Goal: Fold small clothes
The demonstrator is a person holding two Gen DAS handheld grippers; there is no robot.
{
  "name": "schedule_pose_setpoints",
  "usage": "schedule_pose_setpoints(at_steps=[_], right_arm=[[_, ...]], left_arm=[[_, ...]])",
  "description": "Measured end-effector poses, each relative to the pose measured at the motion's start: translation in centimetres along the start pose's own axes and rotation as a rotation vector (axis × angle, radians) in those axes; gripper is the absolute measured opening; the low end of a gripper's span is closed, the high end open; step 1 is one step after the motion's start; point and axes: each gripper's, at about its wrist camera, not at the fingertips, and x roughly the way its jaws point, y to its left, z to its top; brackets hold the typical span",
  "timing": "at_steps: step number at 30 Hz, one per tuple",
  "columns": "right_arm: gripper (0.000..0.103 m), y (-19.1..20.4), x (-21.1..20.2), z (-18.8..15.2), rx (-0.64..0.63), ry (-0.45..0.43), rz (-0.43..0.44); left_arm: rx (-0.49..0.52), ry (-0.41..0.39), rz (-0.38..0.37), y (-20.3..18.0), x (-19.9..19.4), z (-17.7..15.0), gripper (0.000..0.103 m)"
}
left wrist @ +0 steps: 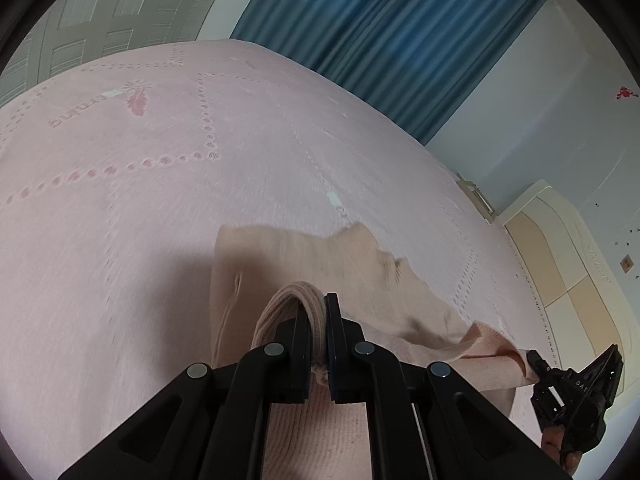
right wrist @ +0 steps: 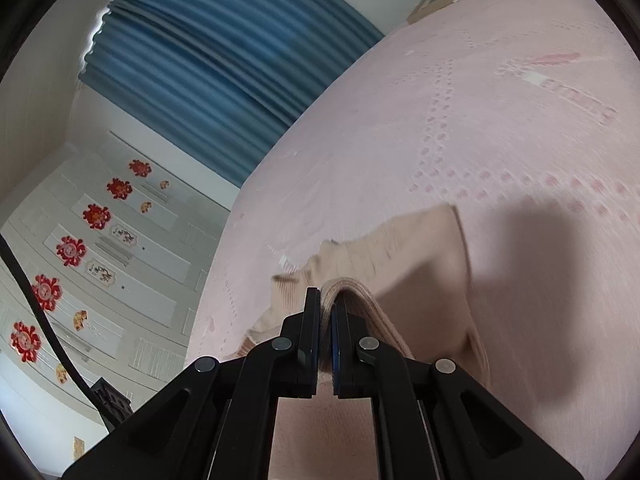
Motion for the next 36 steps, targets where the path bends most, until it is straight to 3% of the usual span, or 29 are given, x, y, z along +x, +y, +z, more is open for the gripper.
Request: schedule_pose_setpoints(at_steps=[5,10,11,13,15,17,21,26,30,33,36], right_arm=[[0.005,0.1,4.6,2.9,-0.072,0.02,-0.053],[0.005,-0.1,8.4,3.3,-0.124,0.016,-0.132],[0.01,-0.1,9.1,3.2,-0.143,0.03,-0.149],[0.015,-0.1,9.7,3.0,-0.177,0.046,-0.177],[0.022,0.0,9.3,2.5,-0.226,0.049,-0.176],[0.028,0.3,8.3,1.7,-0.269,0.043,-0.181],[0.029,0.5,5.1,-0.7,-0.321,0.066,-0.167],[0.03,-1.2,0.0,-5.6,-0.377,0.097,-0.174],[0.031,-3.2,-2.6,-9.0,-0.328,0.142,-0.187],[0.038,-4.5,-2.9,-10.7,-0.251,0.174,-0.16],[0.038,-4.7,-1.5,-11.3,-0.256,0.22,-0.191]], left_arm=[[-0.006,0.012,0.02,-0.1,4.2,2.2,0.006],[0.028,0.024,0.044,-0.5,7.5,3.6,0.007],[0.04,0.031,0.051,-0.6,7.9,3.7,0.008],[0.057,0.055,0.047,-0.5,8.4,3.7,0.021],[0.072,0.039,0.064,-0.5,7.8,3.3,0.045],[0.103,0.002,0.108,-0.6,6.7,2.7,0.051],[0.13,0.002,0.106,-0.6,3.8,0.2,0.054],[0.133,0.044,0.092,0.5,-0.2,-5.6,0.054],[0.137,0.071,0.098,0.9,-3.2,-10.0,0.058],[0.091,0.113,0.049,1.4,-4.0,-12.2,0.058],[0.052,0.145,0.036,2.1,-3.1,-12.5,0.058]])
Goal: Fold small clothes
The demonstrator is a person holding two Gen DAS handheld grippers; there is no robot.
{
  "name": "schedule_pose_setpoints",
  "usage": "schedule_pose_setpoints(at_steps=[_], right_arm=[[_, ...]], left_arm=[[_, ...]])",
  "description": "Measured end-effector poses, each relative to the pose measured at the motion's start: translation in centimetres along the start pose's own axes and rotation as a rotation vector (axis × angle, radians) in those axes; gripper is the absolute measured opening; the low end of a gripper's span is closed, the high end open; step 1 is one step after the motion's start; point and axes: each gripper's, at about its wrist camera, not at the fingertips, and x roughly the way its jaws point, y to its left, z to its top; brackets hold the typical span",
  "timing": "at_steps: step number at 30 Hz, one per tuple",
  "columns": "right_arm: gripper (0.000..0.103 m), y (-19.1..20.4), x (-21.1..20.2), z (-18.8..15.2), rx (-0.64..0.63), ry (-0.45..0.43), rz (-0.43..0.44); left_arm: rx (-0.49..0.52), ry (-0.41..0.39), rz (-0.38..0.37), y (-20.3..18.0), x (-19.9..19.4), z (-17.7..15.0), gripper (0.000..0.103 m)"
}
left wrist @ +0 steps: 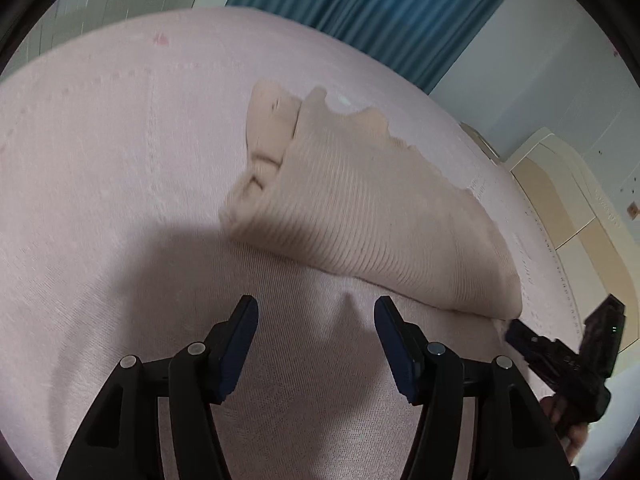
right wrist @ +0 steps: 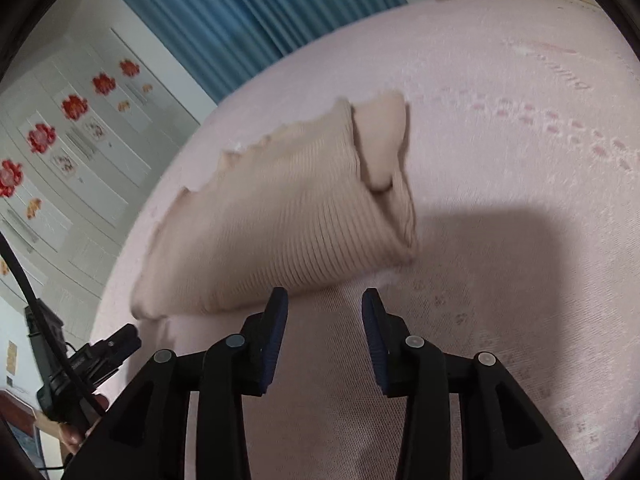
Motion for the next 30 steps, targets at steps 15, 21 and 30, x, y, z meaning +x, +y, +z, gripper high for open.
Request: schedule_pose_setpoints(at_steps=[15,21,30], right_arm=[[0.045,-1.4,2.8,3.0,0.129,-0.034,0.032],[0.009,-3.2,2.8,3.1,0.207,-0.065,0.079],[0.008,-2.5,-0.6,1.7,0.181,-0.102,0.075]], left_arm=[[-0.241,-0.029,-0.181,3.6,4.4,4.7,0.054],[-0.294,-0.048,-0.146,4.9,4.7,4.2,0.011],[-0.223,-0.047,-0.086,3.8,1.5,1.5,0.009]])
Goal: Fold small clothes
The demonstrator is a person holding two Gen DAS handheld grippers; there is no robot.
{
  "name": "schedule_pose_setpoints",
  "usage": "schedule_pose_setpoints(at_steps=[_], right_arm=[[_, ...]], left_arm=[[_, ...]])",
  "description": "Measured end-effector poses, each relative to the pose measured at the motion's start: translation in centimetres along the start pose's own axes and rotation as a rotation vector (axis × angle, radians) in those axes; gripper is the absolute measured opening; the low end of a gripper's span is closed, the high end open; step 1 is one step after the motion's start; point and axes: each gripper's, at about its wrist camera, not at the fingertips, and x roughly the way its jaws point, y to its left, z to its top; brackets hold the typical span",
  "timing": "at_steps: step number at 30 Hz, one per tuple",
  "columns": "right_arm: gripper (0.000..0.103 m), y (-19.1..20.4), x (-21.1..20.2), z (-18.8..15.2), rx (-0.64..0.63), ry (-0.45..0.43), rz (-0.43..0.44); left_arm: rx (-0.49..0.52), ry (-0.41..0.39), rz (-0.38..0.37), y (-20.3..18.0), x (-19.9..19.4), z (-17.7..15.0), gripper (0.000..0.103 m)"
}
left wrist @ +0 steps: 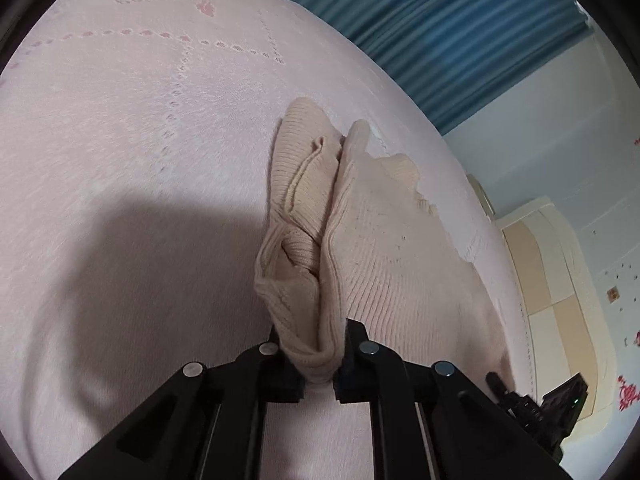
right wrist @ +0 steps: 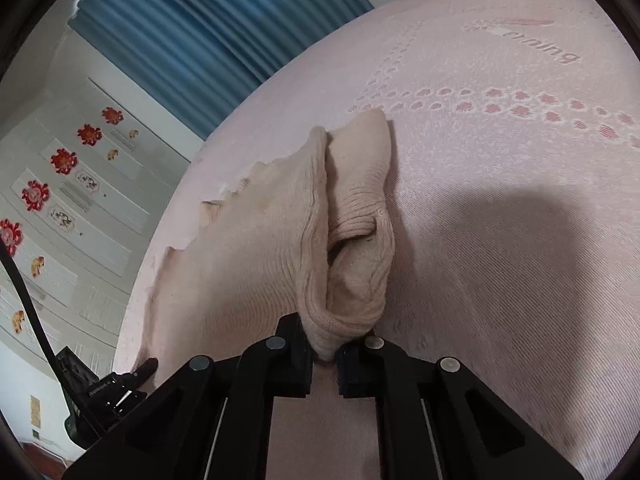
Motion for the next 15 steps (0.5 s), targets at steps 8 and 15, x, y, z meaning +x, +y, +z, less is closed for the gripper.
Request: schedule_pose_setpoints(at_steps=[8,15], right_arm=[[0.008,-0.2,-6.3,-4.4,-0.066,0.01,-0.014],[0.008,-0.1,-12.8,-9.8,-0.177,-0.002,-0.049]], left_arm=[[0.043,0.027,0.01,0.9,-5.5,-5.7,0.01],[0.125,0.041,0.052,1.8,-10.9,-11.0,0.013]])
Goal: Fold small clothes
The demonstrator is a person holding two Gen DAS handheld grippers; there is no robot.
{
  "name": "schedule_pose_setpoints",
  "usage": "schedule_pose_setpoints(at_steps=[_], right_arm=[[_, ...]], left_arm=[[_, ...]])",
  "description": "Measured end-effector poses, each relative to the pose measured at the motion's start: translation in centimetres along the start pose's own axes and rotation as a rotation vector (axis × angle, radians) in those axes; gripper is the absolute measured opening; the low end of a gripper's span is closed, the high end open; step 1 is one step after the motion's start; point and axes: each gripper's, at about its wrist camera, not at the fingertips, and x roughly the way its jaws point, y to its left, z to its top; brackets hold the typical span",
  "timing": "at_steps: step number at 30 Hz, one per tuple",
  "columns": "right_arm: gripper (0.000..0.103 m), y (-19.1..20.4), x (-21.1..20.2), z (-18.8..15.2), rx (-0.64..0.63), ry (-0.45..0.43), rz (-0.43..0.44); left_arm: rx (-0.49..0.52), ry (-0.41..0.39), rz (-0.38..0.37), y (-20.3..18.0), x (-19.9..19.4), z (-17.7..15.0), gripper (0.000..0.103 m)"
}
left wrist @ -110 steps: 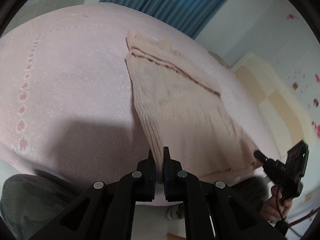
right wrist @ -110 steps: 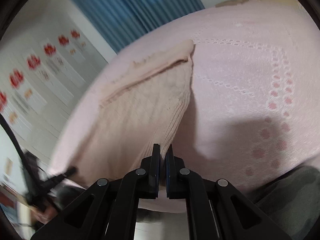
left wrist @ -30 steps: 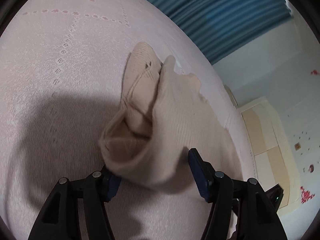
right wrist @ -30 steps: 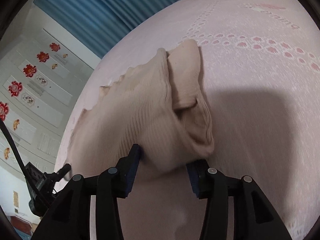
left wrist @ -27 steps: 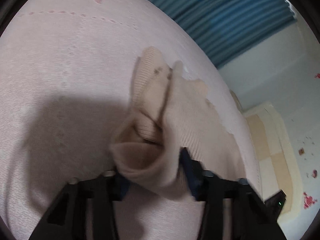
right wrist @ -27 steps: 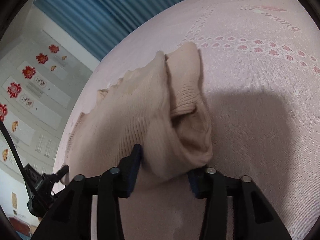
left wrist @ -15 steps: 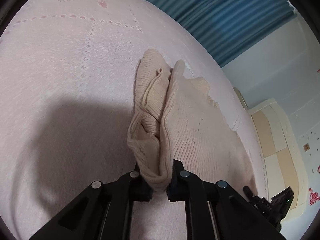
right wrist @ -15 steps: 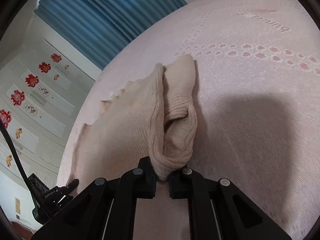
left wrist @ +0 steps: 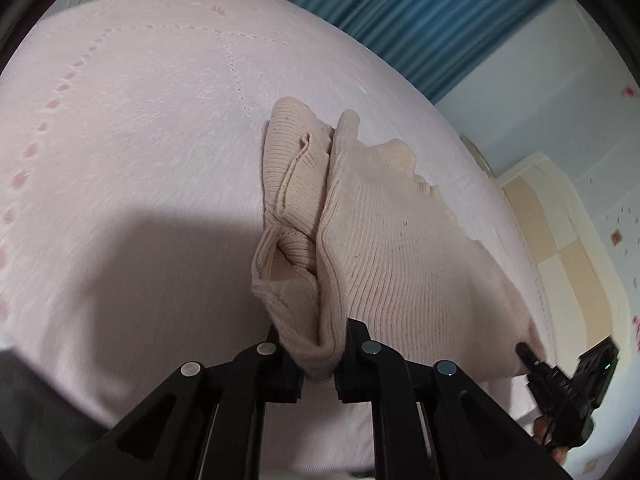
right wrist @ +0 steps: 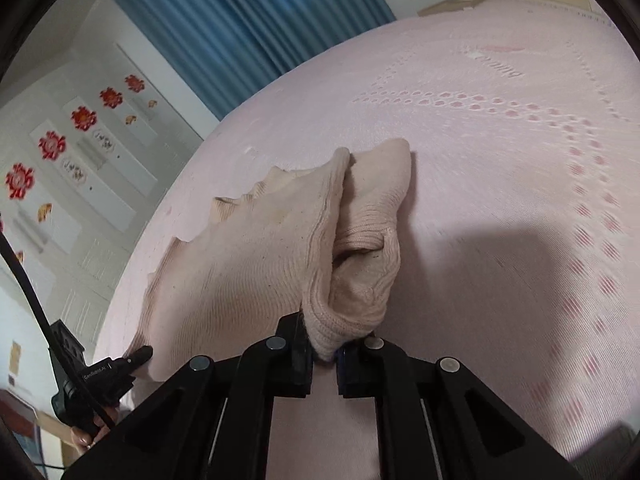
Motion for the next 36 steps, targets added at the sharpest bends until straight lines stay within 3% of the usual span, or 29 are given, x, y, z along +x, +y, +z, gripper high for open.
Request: schedule_pose_setpoints(at_steps=[4,9,14,19,21,26,30,31,32,34,36], right_arm=[[0.019,0.4,-1.6,-1.6,-0.057,0.017,-0.086],[0.029,0.7,-3.4,-1.3,-0.079,-0.031,-0.12],[0.03,3.2,-3.2,0.6,-0.201,-0.077,-0.145],[0.031,5.3,0.3,3.8,-0.239,-0.072,-0.159],[0.03,5.7,2.0,5.0,-0.244,-0.075,-0.173],[0.03,5.6,6.2,8.2,-0.209,-0.081,-0.198],[0.03,4.8,9.3,9.2,-0.194,-0.058,-0.211],[0.03,4.4,10.1,9.0,-0.192,-0.046,-0.22],[0.03,3.9,10.8,8.8,-0.185,-0.027,-0.232],[0.024,2.5,11.9,8.4,-0.145,0.011,-0.246],[0.005,1.5,11.5,8.7,-0.08,-0.017,-0.254]], left_arm=[[0.056,-0.025,0.107,-0.4,-1.1,-0.1,0.029],[-0.008,-0.053,0.086,1.3,-2.4,0.7,0.044],[-0.03,-0.084,0.057,1.2,-2.7,2.2,0.047],[0.153,-0.085,0.116,-3.3,-0.9,5.4,0.047],[0.175,-0.097,0.105,-4.7,0.3,7.2,0.047],[0.169,-0.076,0.074,-6.5,4.7,11.0,0.043],[0.181,-0.045,0.161,-6.6,8.3,12.8,0.023],[0.161,-0.033,0.161,-6.0,9.1,13.0,0.019],[0.14,-0.031,0.151,-5.5,9.5,12.9,0.009],[0.092,-0.036,0.142,-4.1,9.6,12.8,0.008],[0.045,-0.032,0.118,-3.0,9.5,12.6,0.008]])
